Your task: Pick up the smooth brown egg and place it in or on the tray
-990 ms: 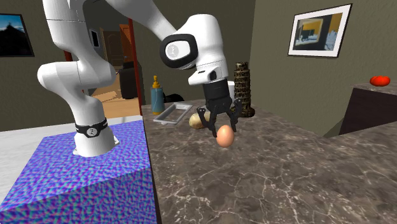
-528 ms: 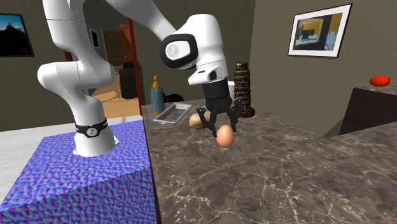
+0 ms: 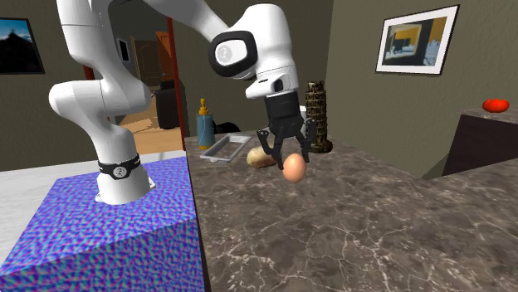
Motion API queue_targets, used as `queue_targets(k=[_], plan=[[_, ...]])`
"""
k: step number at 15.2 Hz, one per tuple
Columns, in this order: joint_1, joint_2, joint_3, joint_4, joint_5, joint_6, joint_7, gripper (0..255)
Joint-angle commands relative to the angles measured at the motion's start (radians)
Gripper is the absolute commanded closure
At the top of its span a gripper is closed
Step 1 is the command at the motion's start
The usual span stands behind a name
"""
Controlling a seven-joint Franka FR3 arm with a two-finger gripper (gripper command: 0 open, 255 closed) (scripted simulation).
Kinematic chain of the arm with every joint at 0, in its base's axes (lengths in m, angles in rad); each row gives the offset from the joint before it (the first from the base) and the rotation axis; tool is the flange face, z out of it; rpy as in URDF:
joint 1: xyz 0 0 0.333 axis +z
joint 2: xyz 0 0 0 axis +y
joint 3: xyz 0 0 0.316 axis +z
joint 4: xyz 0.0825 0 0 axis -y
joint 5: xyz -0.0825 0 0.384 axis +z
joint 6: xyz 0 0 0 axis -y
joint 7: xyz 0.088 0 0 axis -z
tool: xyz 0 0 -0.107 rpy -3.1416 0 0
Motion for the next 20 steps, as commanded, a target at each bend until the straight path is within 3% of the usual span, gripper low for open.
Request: queue_targets(k=[1,14,20], plan=[[-0.004,-0.024,0.004,0.01,0.034,-0.026,-0.026,255],[-0.005,-0.135,-0.005,0.09,0.161,-0.185,-0.12,255],[0.092,-0.388,-0.03,-0.099,0.366,-0.203,-0.18,255]])
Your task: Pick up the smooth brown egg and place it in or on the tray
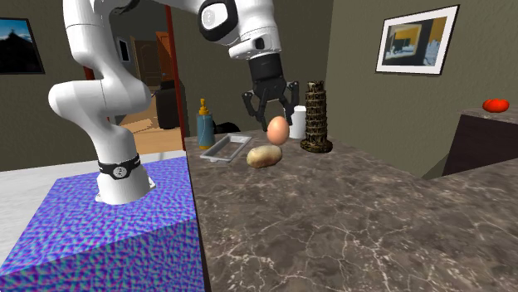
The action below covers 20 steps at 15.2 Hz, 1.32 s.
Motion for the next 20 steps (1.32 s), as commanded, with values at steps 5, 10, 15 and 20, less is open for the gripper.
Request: queue_targets(k=[5,10,15,20], plan=[[0.14,-0.241,-0.038,-0.158,0.154,-0.063,-0.01,255],[0.265,-0.422,-0.05,-0.257,0.234,-0.143,0.033,255],[0.39,-0.591,-0.044,-0.326,0.292,-0.244,0.11,255],[0.509,-0.73,-0.014,-0.372,0.342,-0.337,0.207,255]])
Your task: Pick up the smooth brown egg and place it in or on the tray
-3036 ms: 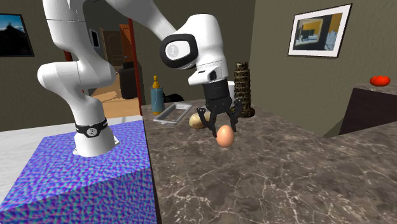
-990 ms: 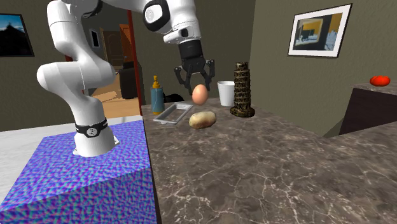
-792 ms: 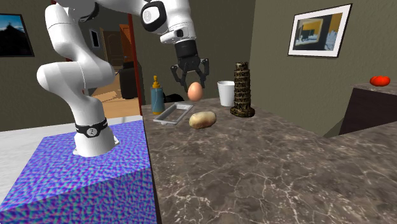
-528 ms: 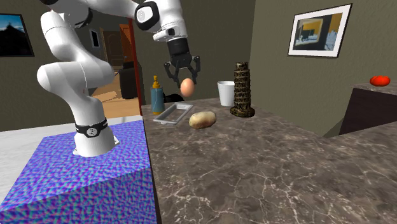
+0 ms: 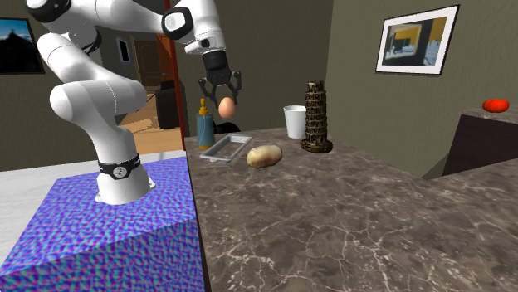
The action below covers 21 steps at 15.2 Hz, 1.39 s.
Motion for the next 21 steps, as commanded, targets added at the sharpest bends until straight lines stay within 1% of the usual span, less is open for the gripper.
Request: queue_targets(k=[1,9,16,21], plan=[[0.023,-0.016,0.019,-0.021,0.019,0.004,0.02,255],[0.038,0.021,0.089,-0.1,0.078,0.12,0.021,255],[0.043,0.079,0.161,-0.158,0.134,0.235,0.021,255],[0.043,0.08,0.162,-0.159,0.135,0.237,0.021,255]])
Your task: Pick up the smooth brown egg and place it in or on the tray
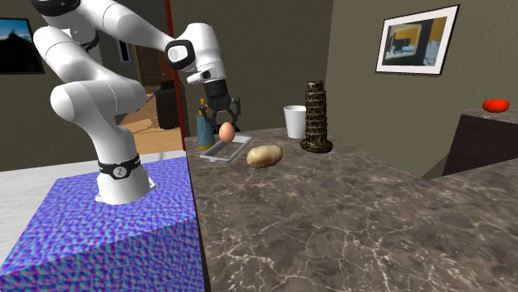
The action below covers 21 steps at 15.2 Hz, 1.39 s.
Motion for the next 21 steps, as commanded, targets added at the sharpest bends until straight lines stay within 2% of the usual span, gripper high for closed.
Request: queue_targets(k=[1,3,4,9,13,21], plan=[[0.0,0.0,0.0,0.0,0.0,0.001,0.0,255],[0.0,0.0,0.0,0.0,0.0,0.001,0.0,255],[0.0,0.0,0.0,0.0,0.0,0.001,0.0,0],[0.0,0.0,0.0,0.0,0.0,0.001,0.0,0],[0.025,-0.109,-0.097,0.06,-0.067,-0.173,0.017,0],[0.026,-0.109,-0.097,0.06,-0.067,-0.173,0.017,0]])
